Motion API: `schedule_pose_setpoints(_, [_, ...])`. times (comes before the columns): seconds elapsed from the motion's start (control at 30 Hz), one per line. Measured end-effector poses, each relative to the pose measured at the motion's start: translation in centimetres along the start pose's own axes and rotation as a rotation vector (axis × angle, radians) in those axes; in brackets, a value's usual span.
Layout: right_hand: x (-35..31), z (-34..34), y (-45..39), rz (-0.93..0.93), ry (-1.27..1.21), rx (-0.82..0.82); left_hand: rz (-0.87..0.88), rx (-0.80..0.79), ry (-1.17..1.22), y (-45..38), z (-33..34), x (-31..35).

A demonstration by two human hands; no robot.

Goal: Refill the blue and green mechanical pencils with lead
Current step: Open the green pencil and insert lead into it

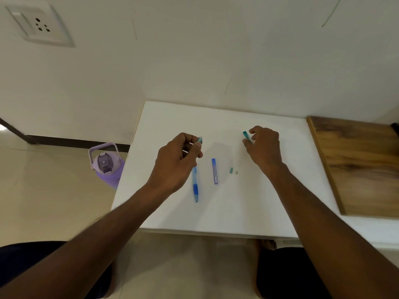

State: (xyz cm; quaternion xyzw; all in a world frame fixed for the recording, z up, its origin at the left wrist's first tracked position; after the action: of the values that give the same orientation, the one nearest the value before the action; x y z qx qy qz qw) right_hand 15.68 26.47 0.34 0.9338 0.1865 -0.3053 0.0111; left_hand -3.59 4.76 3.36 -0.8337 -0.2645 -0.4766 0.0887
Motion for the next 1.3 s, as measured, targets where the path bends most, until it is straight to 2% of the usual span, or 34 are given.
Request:
schedule_pose_setpoints(0.17, [-0.7, 1.1, 0.7, -0.001, 0.101, 0.054, -0.002, 0.014, -0.008, 0.3, -0.8, 0.2])
schedule_pose_setpoints(0.23, [-1.0, 1.0, 1.7, 0.046, 0.048, 0.027, -0.005, 0.016, -0.008, 0.3, -1.1, 0.4])
schedule_pose_setpoints(0.3, [-1.5, 0.2, 3.4, 0.176, -0.218, 0.027, 0.009, 0.015, -0.035, 0.3, -1.2, 0.8])
schedule_pose_setpoints(0.4, [-3.8, -0.2, 7.6, 0.460, -0.844, -0.041, 0.059, 0.008, -0.080, 0.6, -1.1, 1.6])
schedule_pose_setpoints(0.43, [-5.0, -0.3, 8.9, 0.491, -0.980, -0.102, 0.073, 0.006, -0.086, 0.7, -1.0, 1.8])
schedule_pose_setpoints(0.5, [-7.3, -0.8, 11.0, 0.444, -1.088, -0.214, 0.096, -0.002, -0.085, 0.9, -0.6, 2.2])
schedule_pose_setpoints(0.7, [-10.0, -0.8, 12.6, 0.289, -0.926, -0.321, 0.115, -0.005, 0.008, 1.1, 0.5, 2.2])
schedule_pose_setpoints(0.9, [-9.7, -0.7, 11.7, 0.240, -0.873, -0.349, 0.072, -0.025, 0.192, 0.7, 1.1, 1.8])
schedule_pose_setpoints(1.3, [-8.6, -1.6, 10.6, 0.159, -0.735, -0.263, 0.027, -0.072, 0.231, 0.7, 1.8, 1.8])
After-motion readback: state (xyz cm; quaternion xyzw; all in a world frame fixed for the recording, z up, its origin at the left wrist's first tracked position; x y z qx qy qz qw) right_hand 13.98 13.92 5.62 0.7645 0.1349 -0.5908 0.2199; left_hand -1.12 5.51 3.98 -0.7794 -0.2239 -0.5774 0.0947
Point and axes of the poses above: each hand's wrist, its own y-axis away from the middle knuckle, its own z-axis out of the palm, x = y × z, the point moved 8 cm from there along -y, towards the middle knuckle, and after that the axes turned 14 degrees about -y, right-handed, at the moved point
